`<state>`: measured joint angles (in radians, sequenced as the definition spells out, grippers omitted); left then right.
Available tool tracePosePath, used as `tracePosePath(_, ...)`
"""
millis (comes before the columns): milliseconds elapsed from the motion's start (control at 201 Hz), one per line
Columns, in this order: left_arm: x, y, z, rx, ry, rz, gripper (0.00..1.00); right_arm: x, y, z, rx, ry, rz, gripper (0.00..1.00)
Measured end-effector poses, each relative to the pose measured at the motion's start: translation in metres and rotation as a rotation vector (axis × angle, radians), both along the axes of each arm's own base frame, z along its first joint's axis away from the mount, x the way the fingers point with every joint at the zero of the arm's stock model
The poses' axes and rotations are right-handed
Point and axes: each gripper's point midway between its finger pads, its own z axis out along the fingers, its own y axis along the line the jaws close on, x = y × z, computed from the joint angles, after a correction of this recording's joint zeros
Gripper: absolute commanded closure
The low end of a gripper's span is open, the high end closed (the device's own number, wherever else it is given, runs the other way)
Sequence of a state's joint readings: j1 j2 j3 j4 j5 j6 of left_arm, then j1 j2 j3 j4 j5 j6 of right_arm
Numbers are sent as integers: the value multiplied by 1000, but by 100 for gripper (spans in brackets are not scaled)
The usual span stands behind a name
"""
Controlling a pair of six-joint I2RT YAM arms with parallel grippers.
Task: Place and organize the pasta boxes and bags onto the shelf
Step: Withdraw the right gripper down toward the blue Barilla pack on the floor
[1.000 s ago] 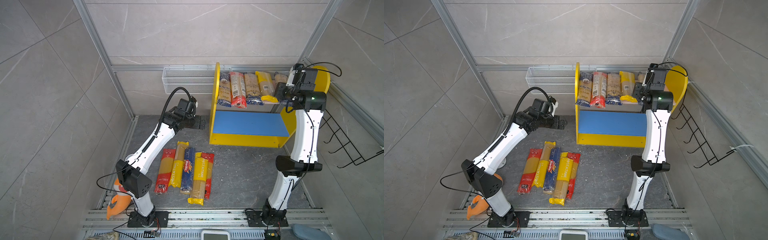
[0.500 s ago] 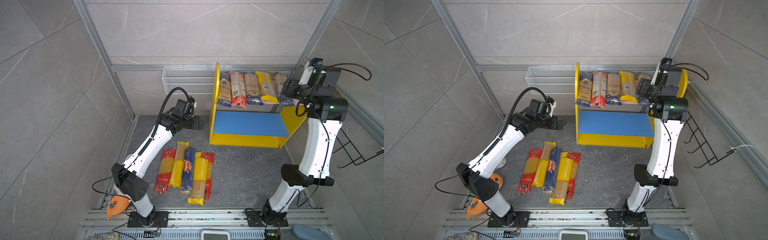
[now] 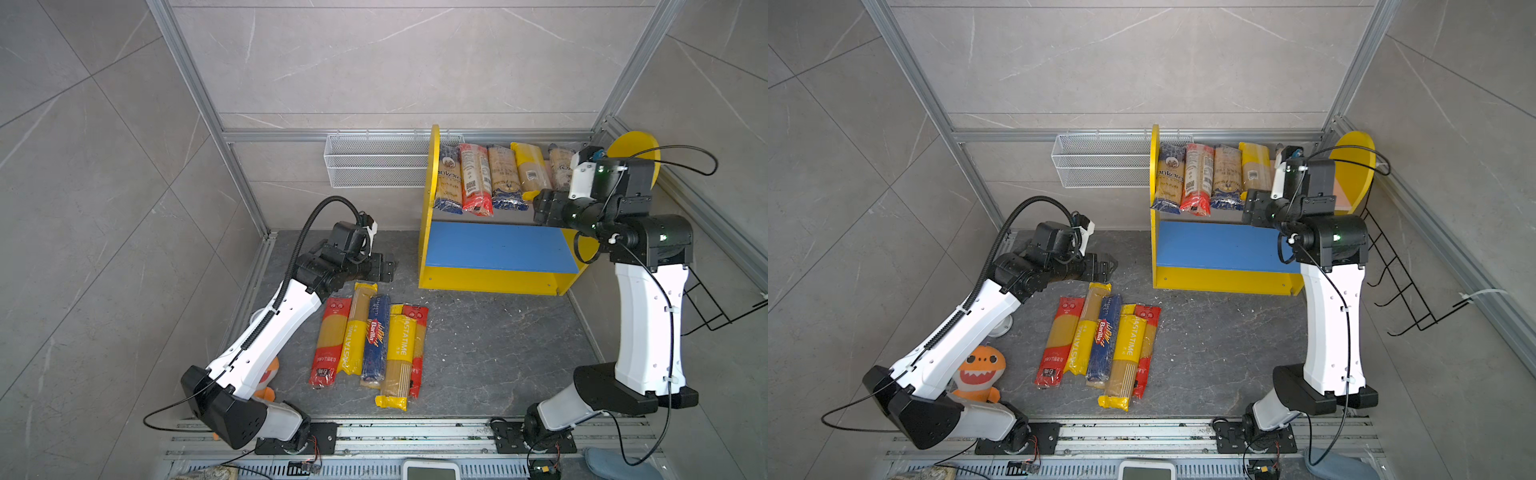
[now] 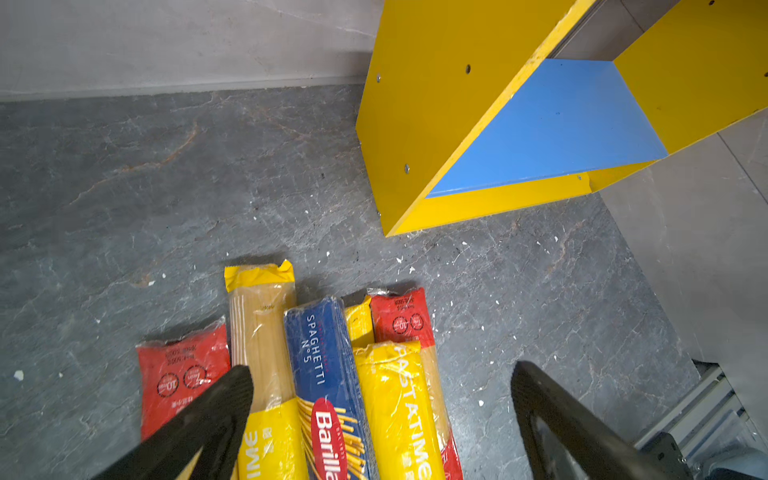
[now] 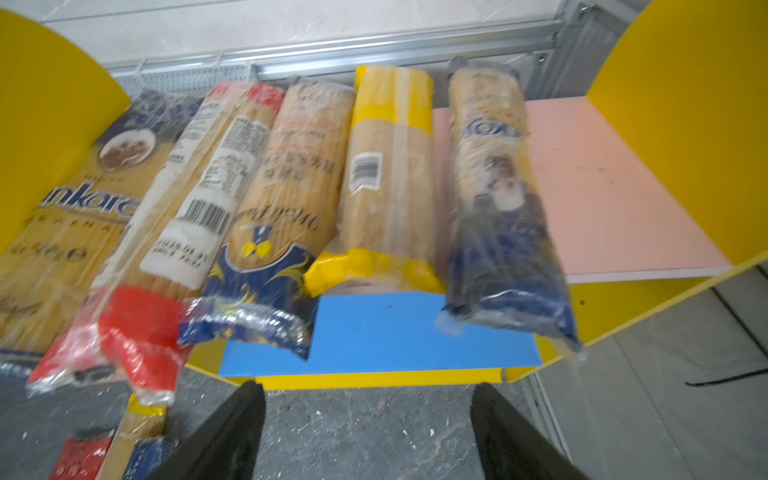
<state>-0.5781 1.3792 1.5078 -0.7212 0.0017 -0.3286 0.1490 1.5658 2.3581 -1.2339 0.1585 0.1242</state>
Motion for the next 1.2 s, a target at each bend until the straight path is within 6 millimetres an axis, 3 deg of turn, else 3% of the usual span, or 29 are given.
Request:
tracePosePath(184, -22, 20, -10, -13, 8, 49, 0, -25, 47, -41, 34, 117, 111, 16)
tracePosePath(503, -64, 56, -20, -60, 14, 138, 0, -71, 139, -165, 98, 416, 275, 15)
tracePosePath(786, -99, 81, -32, -92, 38, 181, 0, -126, 211, -248, 121, 571, 346, 14)
tracePosePath(931, -108, 87, -29, -104, 37, 188, 0, -150, 243, -271, 124, 622, 376, 13)
tracePosePath(1200, -121, 95, -28, -110, 29, 189, 0, -177, 328, -321, 26, 707, 446, 13)
